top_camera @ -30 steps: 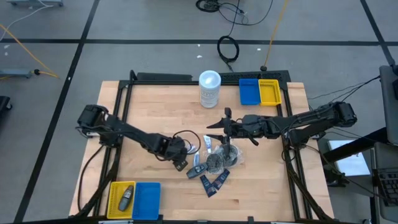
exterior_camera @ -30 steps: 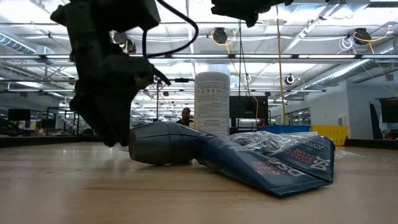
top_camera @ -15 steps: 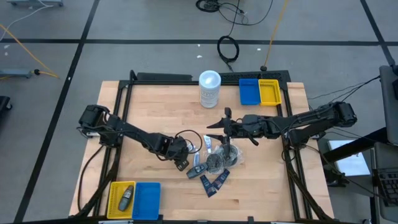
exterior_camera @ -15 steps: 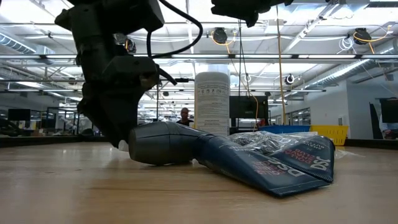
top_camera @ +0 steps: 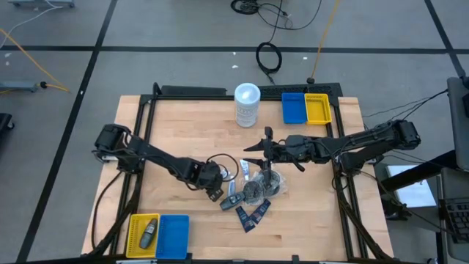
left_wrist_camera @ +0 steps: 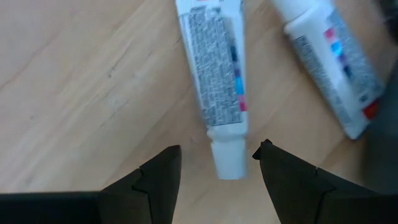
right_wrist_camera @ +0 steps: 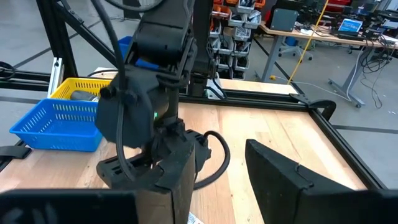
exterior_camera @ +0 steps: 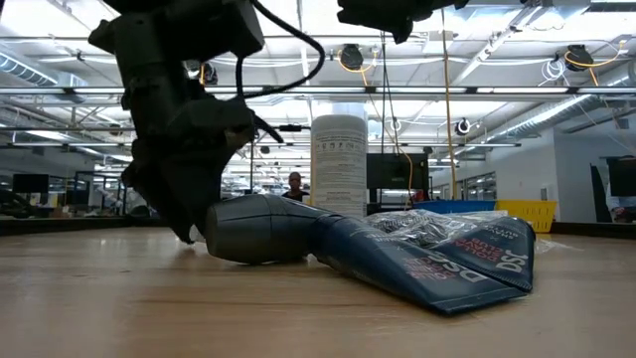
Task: Pick & Place Travel size toiletries
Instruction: Put the white toothpaste into the top blue bin
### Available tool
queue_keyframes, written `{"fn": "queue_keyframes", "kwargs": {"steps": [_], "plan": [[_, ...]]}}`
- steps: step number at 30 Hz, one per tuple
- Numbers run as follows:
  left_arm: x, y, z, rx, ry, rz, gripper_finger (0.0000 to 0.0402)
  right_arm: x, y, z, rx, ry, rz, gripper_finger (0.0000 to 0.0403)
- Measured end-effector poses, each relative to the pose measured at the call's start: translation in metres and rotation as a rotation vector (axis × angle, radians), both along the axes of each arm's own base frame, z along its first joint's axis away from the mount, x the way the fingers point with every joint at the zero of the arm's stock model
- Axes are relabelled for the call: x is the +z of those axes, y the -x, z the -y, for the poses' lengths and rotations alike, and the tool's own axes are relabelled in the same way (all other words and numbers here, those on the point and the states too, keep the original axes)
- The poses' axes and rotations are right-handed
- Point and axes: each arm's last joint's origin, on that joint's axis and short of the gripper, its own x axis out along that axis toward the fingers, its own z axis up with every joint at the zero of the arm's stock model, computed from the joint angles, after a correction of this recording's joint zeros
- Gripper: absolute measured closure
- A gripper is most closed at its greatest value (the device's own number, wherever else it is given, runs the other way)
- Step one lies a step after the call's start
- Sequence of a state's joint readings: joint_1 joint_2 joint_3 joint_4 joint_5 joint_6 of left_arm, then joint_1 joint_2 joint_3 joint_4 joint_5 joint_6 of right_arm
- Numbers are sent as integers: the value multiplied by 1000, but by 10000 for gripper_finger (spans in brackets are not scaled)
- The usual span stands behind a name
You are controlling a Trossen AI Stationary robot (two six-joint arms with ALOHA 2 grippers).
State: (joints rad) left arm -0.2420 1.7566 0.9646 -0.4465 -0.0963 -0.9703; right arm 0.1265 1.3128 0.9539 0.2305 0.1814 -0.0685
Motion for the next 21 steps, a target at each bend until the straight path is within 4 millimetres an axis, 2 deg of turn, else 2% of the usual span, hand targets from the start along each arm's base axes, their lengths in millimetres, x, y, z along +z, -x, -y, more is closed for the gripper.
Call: {"fn": "queue_keyframes", "kwargs": {"steps": [4,21], "plan": [[-7,-5,0,-4,4,-1,188,0,0,0,0,0,0,268],[-7,-4,-3,-17,44,-22,195,0,0,0,0,4,-1,268]]}}
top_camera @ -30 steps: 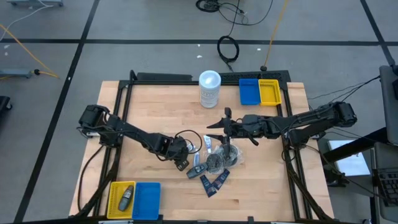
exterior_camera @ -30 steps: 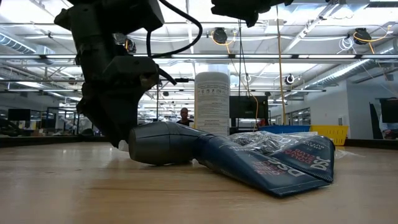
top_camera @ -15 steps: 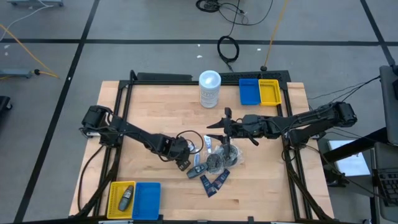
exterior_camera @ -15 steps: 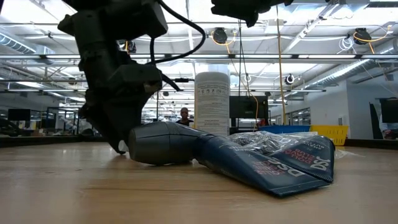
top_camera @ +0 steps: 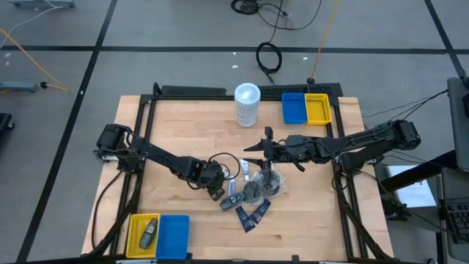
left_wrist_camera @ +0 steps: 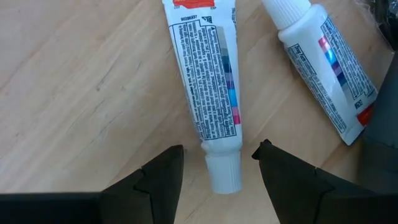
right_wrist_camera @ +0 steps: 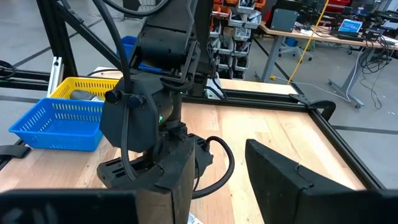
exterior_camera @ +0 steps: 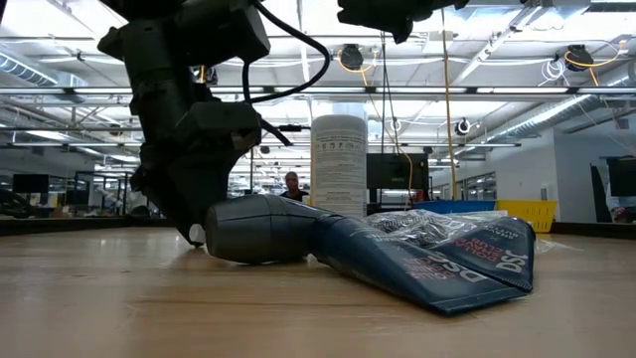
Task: Pick & Place Travel size toiletries
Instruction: Put the white toothpaste into the top blue bin
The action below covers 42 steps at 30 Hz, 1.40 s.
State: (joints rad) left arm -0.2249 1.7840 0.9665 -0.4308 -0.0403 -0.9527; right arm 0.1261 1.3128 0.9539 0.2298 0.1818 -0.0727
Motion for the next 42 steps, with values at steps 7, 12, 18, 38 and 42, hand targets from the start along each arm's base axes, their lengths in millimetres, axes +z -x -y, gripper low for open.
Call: {"fn": "queue_keyframes", "kwargs": {"steps": [7,12,18,38,42], "plan": [[-2,4,-1,7,2,-50,305,0,0,0,0,0,0,268],[-2,4,-1,-16,-1,-47,365,0,0,0,0,0,0,268],[3,4,0,-41,-14,-55,365,0,0,0,0,0,-3,268],[136,44,7,-42,-527,489,365,-2,1,0,0,3,-26,268],[150,34,13,-105,-642,630,365,-1,0,0,0,1,-9,268]]}}
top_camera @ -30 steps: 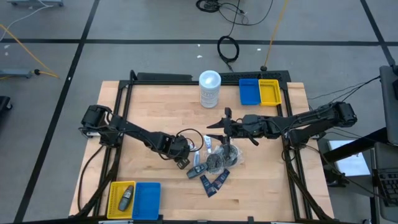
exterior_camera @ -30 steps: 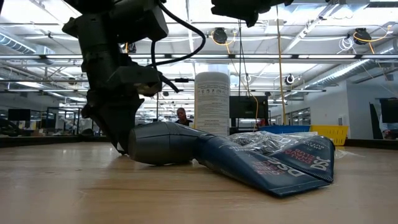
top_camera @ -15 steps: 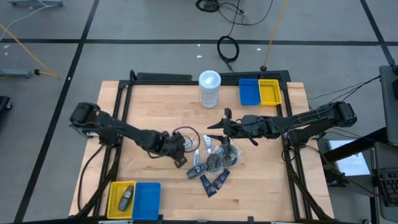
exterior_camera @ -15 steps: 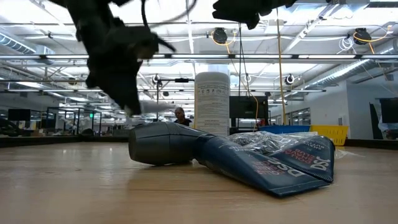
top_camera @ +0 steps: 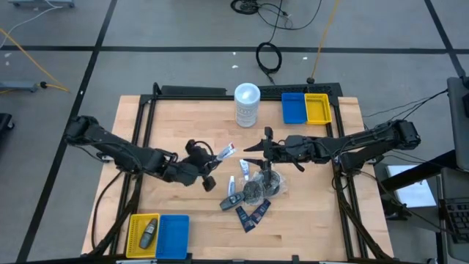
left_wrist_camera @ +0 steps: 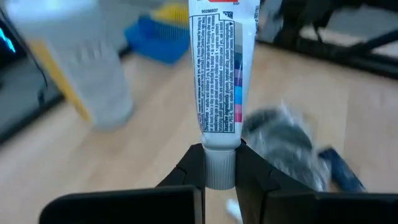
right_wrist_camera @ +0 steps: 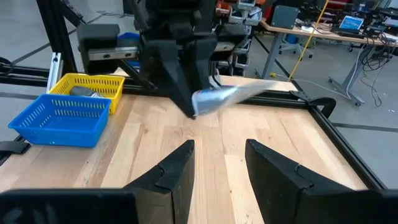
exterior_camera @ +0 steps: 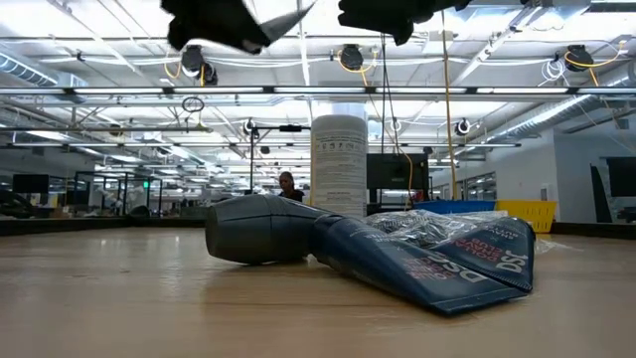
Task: Pick & Place Travel size toiletries
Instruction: Put the white toothpaste into the top blue bin
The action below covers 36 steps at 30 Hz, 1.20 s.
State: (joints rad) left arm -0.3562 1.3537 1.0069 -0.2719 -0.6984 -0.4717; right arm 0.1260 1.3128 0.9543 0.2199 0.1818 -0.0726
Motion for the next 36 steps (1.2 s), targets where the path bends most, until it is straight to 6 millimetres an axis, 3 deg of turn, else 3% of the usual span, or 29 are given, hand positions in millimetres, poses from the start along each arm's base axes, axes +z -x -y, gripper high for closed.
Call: {"fn": "queue_keyframes", "kwargs": {"steps": [9,25,36], "plan": [[9,-13,5,20,-253,76,365,4,-1,0,0,-5,38,268],[-5,-23,8,38,-295,36,365,22,-3,4,-28,-86,229,268],[-8,-27,8,67,-332,30,365,11,-12,13,-71,-149,208,270]]}}
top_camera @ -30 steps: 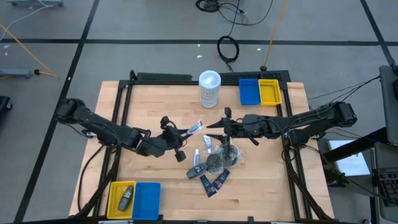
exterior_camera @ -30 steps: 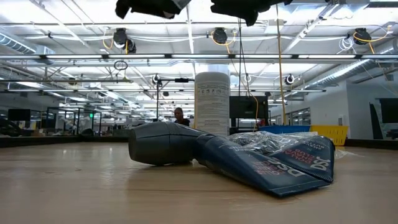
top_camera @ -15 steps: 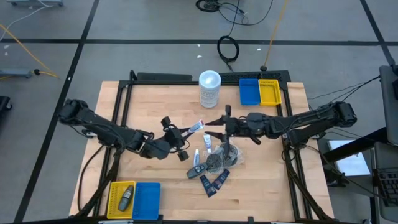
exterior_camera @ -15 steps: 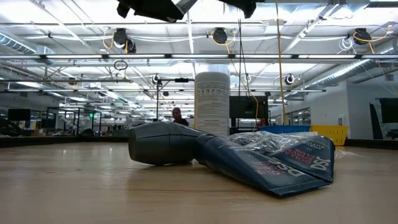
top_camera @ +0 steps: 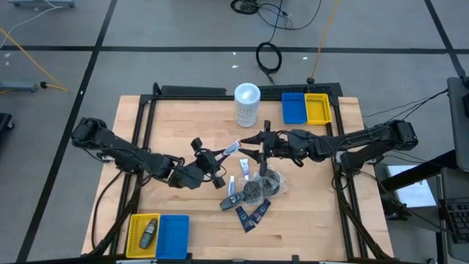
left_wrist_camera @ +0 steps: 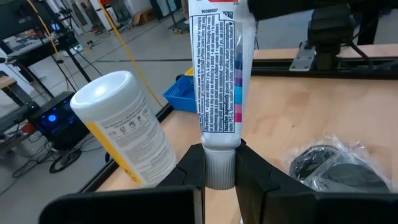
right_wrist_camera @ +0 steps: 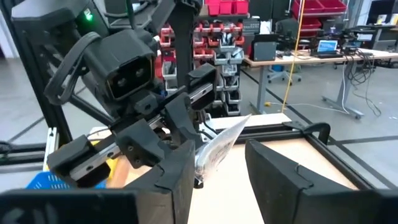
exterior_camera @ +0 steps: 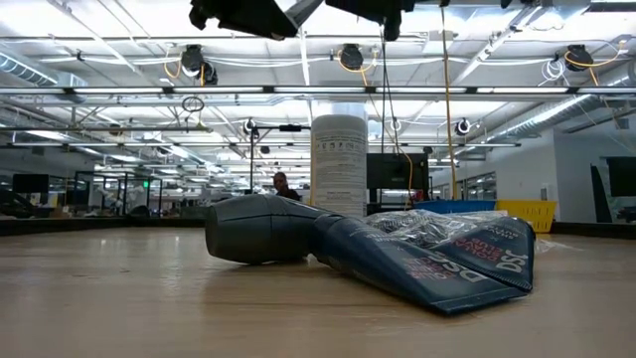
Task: Pick & Place Travel size toiletries
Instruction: Put the white toothpaste into the top blue bin
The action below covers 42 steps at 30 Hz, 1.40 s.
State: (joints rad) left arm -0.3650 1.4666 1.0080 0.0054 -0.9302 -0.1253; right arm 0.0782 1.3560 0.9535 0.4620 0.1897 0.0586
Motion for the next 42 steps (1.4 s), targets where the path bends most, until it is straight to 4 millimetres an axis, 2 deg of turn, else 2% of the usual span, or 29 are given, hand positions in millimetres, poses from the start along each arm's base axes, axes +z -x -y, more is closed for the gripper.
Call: {"fn": "queue_keyframes", "kwargs": {"steps": [4,15,21,27,30,36,42], "plan": [[0,0,0,5,-5,-4,365,-4,-5,3,-9,-17,8,289],[0,0,-1,10,-22,-15,365,-3,-6,3,-3,13,26,395],[-1,1,-1,9,-24,-19,363,-3,-6,3,-4,21,24,400],[-1,1,-1,7,-28,-29,302,-3,-6,5,-10,28,23,402],[-2,1,-1,6,-30,-35,284,-4,-6,7,-18,28,16,402],[-5,3,0,3,-37,-68,277,-6,-5,16,-49,28,-24,403],[-7,4,-1,14,-17,-67,276,-1,8,23,-70,26,-92,403]]}}
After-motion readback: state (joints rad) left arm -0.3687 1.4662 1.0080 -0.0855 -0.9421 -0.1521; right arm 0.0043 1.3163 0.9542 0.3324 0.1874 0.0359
